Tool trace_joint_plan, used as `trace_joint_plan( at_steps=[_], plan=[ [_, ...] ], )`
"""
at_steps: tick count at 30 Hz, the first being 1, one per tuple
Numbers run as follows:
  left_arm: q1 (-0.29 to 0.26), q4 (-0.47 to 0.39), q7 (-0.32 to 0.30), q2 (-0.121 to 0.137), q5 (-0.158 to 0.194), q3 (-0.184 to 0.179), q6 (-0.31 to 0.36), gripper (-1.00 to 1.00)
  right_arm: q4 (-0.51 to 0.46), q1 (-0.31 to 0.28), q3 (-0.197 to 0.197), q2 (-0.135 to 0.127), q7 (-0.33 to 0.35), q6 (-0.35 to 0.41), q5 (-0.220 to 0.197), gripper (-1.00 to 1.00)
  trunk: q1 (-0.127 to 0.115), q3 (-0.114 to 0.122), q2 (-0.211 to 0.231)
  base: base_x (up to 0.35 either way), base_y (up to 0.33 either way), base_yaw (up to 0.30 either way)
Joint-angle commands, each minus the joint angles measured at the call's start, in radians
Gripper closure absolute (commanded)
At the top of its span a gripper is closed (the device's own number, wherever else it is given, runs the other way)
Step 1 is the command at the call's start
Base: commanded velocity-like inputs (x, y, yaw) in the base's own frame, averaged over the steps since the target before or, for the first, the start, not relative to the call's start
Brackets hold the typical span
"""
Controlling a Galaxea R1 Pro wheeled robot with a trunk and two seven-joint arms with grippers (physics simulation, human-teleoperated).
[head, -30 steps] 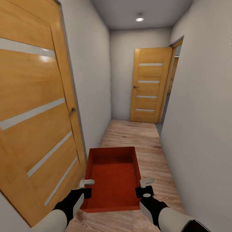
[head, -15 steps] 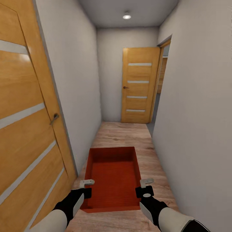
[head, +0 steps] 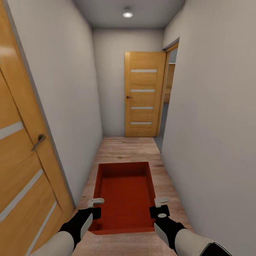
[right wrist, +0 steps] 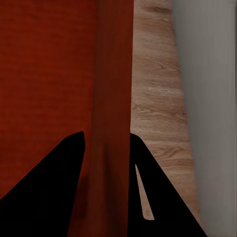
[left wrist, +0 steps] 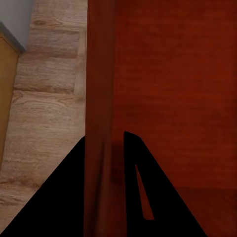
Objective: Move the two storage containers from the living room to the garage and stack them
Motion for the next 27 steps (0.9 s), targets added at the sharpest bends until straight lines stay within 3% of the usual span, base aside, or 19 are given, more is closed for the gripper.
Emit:
trace_joint_plan(
  at_steps=[1, 10, 27],
  plan=[
    [0.001, 0.001, 0.006, 0.034, -0.012, 0.005, 0.007, 1.00, -0.002, -0.002, -0.036, -0.007, -0.004, -0.015, 0.013, 1.00, 0.001, -0.001, -0.001, 0.322, 0.102, -0.188],
    [0.001, 0.001, 0.006, 0.034, -0.013, 0.005, 0.007, 1.00, -0.002, -0.002, -0.036, -0.008, -0.004, -0.015, 0.013, 1.00, 0.001, -0.001, -0.001, 0.322, 0.102, -0.178],
    [0.001, 0.001, 0.006, 0.036, -0.012, 0.005, 0.006, 1.00, -0.002, -0.002, -0.036, -0.009, -0.004, -0.015, 0.013, 1.00, 0.001, -0.001, -0.001, 0.322, 0.098, -0.007]
  ],
)
